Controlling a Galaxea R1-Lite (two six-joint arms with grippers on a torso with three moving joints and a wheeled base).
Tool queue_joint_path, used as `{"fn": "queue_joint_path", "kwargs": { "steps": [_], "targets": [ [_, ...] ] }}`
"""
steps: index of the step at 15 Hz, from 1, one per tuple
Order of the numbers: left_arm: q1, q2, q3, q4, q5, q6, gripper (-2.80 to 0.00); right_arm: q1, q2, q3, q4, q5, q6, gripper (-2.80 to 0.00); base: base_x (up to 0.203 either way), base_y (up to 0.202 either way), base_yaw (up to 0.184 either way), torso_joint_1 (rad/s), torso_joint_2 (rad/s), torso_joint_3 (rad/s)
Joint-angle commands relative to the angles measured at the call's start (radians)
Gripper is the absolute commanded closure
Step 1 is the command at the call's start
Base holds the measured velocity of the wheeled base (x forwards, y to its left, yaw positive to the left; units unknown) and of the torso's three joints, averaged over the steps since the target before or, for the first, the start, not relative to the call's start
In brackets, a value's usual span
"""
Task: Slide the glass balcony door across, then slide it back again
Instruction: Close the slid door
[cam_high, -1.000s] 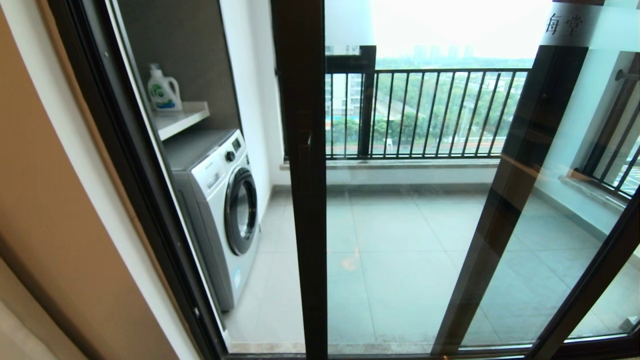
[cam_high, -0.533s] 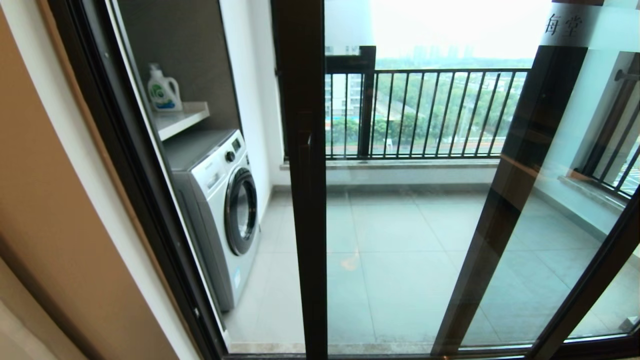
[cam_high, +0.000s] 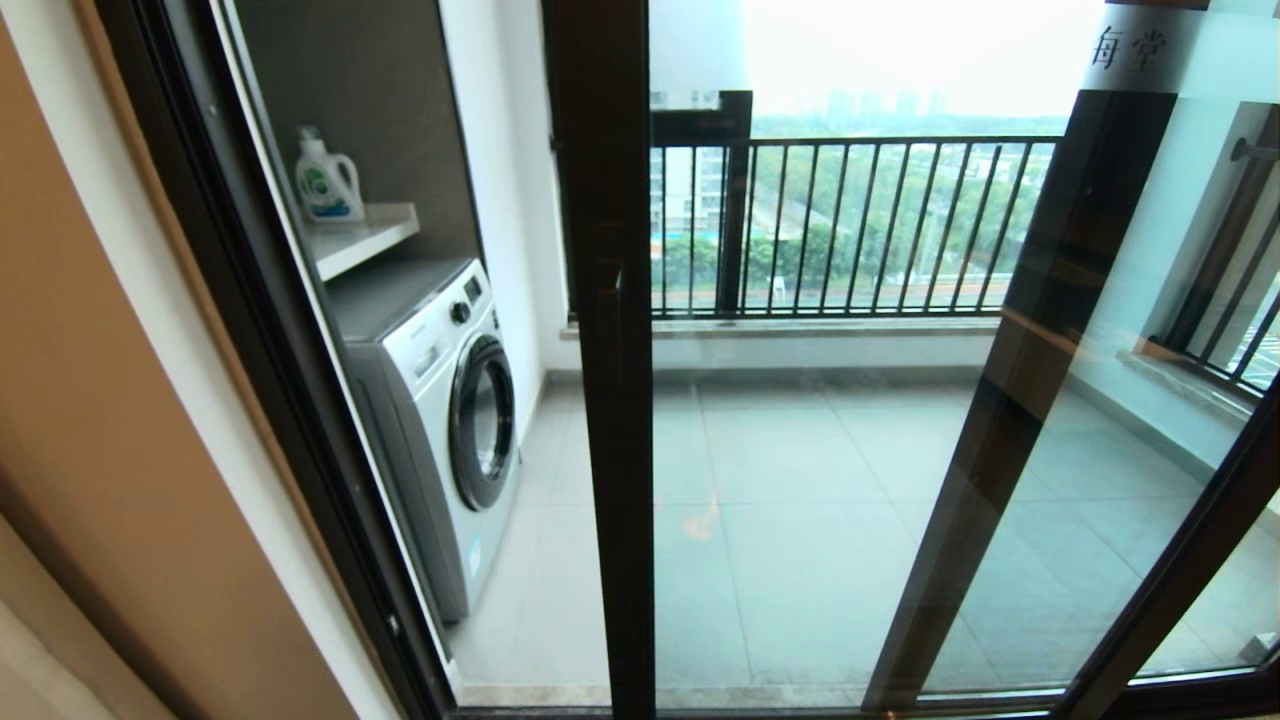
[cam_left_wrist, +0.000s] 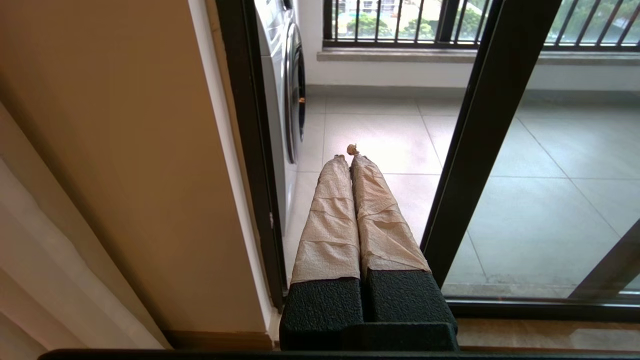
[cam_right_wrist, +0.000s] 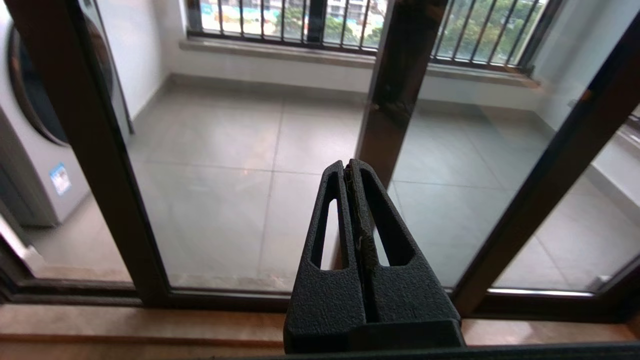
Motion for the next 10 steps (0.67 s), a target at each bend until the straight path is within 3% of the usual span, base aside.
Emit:
{"fn": "queue_joint_path", "kwargs": {
  "steps": [1,4,6,10],
  "targets": [
    [0.000,0.002,0.000,0.000,0.001,-0.001,0.00,0.001,0.000,0.087,-0.104,0.019,0.044,0.00,0.000,0.000,0.000,0.000,0.00,0.000],
    [0.000,0.002,0.000,0.000,0.001,0.000,0.00,0.002,0.000,0.083,-0.095,0.028,0.056,0.00,0.000,0.000,0.000,0.000,0.00,0.000],
    [0.000,0.002,0.000,0.000,0.001,-0.001,0.00,0.002,-0.001,0.084,-0.104,0.016,0.110,0.00,0.000,0.000,0.000,0.000,0.00,0.000],
    [0.000,0.002,0.000,0.000,0.001,-0.001,0.00,0.002,0.000,0.086,-0.105,0.017,0.113,0.00,0.000,0.000,0.000,0.000,0.00,0.000]
  ]
}}
